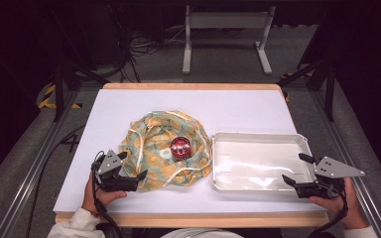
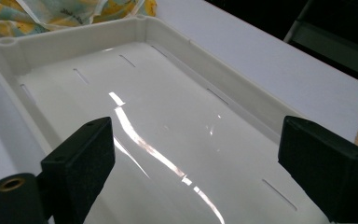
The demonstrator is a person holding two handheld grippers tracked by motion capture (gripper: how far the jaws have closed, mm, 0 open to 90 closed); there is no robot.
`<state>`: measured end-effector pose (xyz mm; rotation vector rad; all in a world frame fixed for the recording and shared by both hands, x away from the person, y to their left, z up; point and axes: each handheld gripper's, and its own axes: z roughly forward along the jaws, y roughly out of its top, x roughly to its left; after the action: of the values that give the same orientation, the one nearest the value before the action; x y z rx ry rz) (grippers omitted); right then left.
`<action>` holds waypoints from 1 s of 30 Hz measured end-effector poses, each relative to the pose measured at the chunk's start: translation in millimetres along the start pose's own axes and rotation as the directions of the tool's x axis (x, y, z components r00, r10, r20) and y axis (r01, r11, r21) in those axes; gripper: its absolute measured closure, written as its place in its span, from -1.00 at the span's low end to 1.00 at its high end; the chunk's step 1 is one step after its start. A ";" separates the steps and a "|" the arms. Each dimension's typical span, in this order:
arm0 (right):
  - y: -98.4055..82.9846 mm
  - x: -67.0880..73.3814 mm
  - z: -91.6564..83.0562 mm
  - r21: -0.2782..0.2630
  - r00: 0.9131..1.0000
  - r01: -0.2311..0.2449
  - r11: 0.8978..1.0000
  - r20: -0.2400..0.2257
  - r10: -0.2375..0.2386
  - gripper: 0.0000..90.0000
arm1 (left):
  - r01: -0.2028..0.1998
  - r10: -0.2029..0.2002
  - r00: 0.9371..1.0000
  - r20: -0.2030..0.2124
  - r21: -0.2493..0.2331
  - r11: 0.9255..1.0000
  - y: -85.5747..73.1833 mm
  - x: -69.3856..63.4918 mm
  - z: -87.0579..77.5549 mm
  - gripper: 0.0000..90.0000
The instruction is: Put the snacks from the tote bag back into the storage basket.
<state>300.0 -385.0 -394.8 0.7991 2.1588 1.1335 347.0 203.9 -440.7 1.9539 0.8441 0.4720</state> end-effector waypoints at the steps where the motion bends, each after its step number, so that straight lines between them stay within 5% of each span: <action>1: 0.0 0.3 1.1 0.009 1.000 -0.002 1.000 -0.008 0.002 -0.75 | -0.001 0.001 1.000 0.000 0.003 1.000 -0.1 -0.2 0.7 -0.92; 11: 9.9 15.9 12.2 0.060 0.996 0.084 0.995 -0.023 -0.082 -0.69 | -0.018 0.018 1.000 0.022 0.004 1.000 -3.3 0.8 -2.0 -0.93; 20: 23.1 14.2 30.4 0.101 0.990 0.112 0.989 -0.099 -0.103 -0.66 | -0.027 0.027 1.000 -0.002 0.016 1.000 -5.3 -1.9 -4.2 -0.92; 26: 33.6 22.9 47.3 0.090 0.988 0.124 0.988 -0.104 -0.114 -0.62 | -0.023 0.023 1.000 -0.016 0.022 1.000 -7.9 -2.7 -7.8 -0.91; 30: 42.2 30.9 55.1 0.064 0.982 0.180 0.982 -0.074 -0.175 -0.64 | -0.016 0.016 1.000 -0.018 0.020 1.000 -9.6 -2.4 -9.4 -0.91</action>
<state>329.0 -314.9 -391.5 0.5911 2.2870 1.0119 336.0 211.0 -444.4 1.9783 0.8481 0.4930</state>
